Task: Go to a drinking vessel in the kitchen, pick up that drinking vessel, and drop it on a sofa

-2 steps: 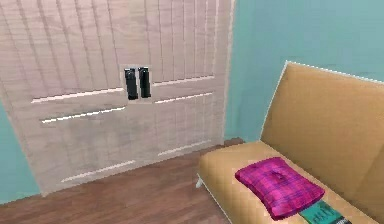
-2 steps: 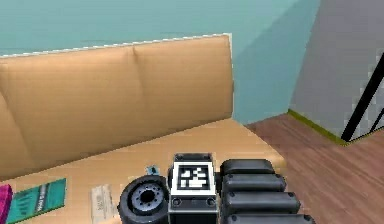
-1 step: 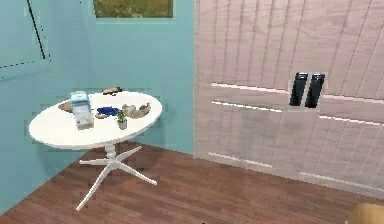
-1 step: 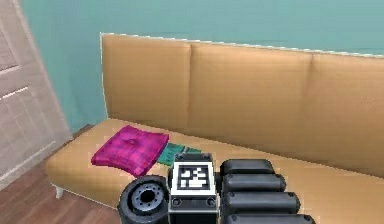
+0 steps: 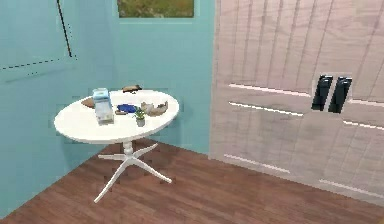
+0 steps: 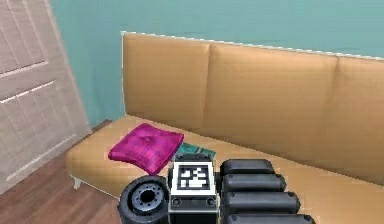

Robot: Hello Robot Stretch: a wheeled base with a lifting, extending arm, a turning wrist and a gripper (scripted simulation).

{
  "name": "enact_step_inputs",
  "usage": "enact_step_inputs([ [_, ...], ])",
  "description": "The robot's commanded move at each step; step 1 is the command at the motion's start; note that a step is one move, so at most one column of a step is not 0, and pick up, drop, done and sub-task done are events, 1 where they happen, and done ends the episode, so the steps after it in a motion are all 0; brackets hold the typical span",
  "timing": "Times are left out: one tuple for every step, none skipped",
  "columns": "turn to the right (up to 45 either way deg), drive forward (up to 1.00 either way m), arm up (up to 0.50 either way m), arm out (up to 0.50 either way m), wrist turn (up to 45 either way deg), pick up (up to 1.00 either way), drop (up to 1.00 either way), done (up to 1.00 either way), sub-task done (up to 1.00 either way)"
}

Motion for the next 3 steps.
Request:
enact_step_inputs([
  [-3.0,0.00,0.00,0.00,0.0,0.00,0.00,0.00,0.00],
  [42.0,0.00,0.00,0.00,0.0,0.00,0.00,0.00,0.00],
  [0.0,0.00,0.00,0.48,0.0,0.00,0.00,0.00,0.00],
])
